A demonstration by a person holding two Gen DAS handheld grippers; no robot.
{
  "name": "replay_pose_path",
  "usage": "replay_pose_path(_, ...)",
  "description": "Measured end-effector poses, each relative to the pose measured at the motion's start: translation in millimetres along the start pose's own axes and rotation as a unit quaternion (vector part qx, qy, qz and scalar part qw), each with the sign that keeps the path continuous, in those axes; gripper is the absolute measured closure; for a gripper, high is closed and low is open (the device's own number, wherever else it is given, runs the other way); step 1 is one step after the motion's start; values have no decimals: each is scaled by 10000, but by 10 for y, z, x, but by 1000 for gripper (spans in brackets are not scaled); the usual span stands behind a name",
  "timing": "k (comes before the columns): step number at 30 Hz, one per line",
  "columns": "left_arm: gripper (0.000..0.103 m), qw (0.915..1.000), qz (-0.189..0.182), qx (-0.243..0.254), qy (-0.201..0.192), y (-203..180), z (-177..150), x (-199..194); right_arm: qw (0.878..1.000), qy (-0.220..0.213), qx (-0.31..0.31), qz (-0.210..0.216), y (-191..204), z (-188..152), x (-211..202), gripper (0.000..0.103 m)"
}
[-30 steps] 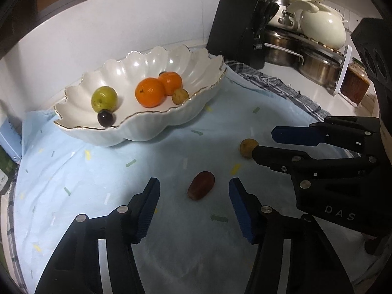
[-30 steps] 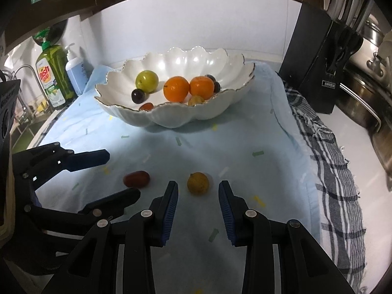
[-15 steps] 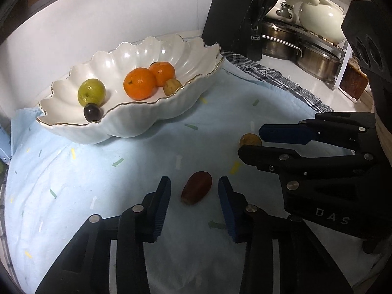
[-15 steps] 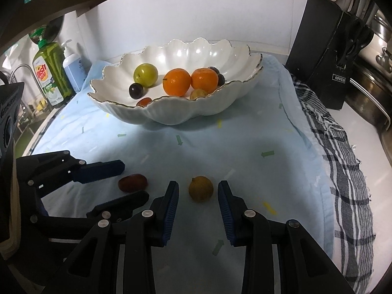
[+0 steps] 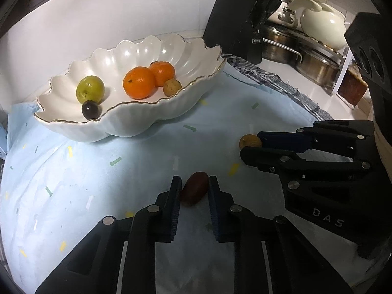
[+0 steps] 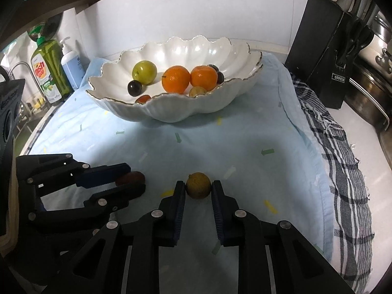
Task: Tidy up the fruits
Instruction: 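Grasp the last yellow fruit with the right gripper while the left grasps the red date, then carry the yellow fruit with the right tool while the left carries the date to the bowl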
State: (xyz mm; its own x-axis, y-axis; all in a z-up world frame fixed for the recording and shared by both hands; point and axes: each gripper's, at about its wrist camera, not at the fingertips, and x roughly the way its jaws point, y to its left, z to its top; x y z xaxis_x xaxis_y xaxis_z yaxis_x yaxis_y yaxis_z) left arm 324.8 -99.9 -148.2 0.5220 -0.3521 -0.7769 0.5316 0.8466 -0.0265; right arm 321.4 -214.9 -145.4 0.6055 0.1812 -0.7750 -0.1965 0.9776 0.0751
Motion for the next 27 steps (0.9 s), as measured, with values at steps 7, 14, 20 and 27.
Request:
replay_pose_path(7,81,9997,53,-157,-201,48,38,-174,9999,-134,15,45,50,25,-135,80)
replay_pose_path(14,81,9978,123,-446,-483,183,142,-404,9991,-424,-23,77,128,116,-347,80)
replay_pose_path(20,81,9949,279,-544,-805,299,243,-609,9969,-771,-125,101,222,249,-527,80)
replay_pose_path(27,81,9909,507,-534,-1127,418,390,-772,9937,-1079,-269,109,316,408,-610,80)
